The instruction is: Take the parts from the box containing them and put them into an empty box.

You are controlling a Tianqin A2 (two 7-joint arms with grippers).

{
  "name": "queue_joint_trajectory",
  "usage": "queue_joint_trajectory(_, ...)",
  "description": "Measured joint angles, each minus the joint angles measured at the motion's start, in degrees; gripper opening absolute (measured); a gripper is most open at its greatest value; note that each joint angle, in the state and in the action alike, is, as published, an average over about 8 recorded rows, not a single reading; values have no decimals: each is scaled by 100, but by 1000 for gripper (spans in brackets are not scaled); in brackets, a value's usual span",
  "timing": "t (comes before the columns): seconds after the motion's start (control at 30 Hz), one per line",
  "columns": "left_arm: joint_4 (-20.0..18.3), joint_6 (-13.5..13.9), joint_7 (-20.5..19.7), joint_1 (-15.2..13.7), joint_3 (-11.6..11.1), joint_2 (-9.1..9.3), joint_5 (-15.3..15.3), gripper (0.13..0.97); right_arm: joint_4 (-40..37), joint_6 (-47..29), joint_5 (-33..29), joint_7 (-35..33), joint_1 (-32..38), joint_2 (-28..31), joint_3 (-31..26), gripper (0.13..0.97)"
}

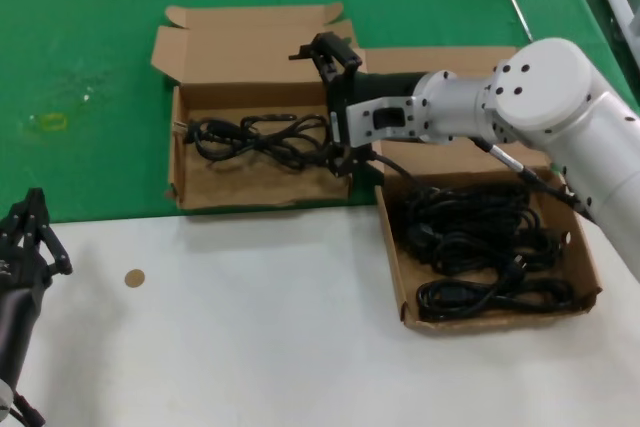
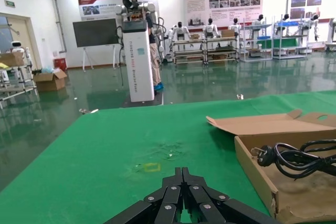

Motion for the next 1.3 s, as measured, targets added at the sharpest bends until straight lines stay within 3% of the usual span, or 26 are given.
queue_joint_trajectory(0.57, 0, 0, 0, 0, 0, 0, 0, 183, 611, 422, 279, 445, -688, 78, 338, 966)
queue_joint_trajectory(0.83, 0, 0, 0, 0, 0, 0, -1, 287, 1106, 838, 537, 819, -1313, 111, 651, 966)
queue_joint_trajectory(0.97, 0, 0, 0, 0, 0, 0, 0, 287, 1359, 1052, 669, 1010, -1634, 128, 811, 966)
queue_joint_trajectory(1.3, 0, 0, 3, 0, 0, 0, -1, 491, 1986, 1583, 997, 1486, -2429, 171, 1208, 966)
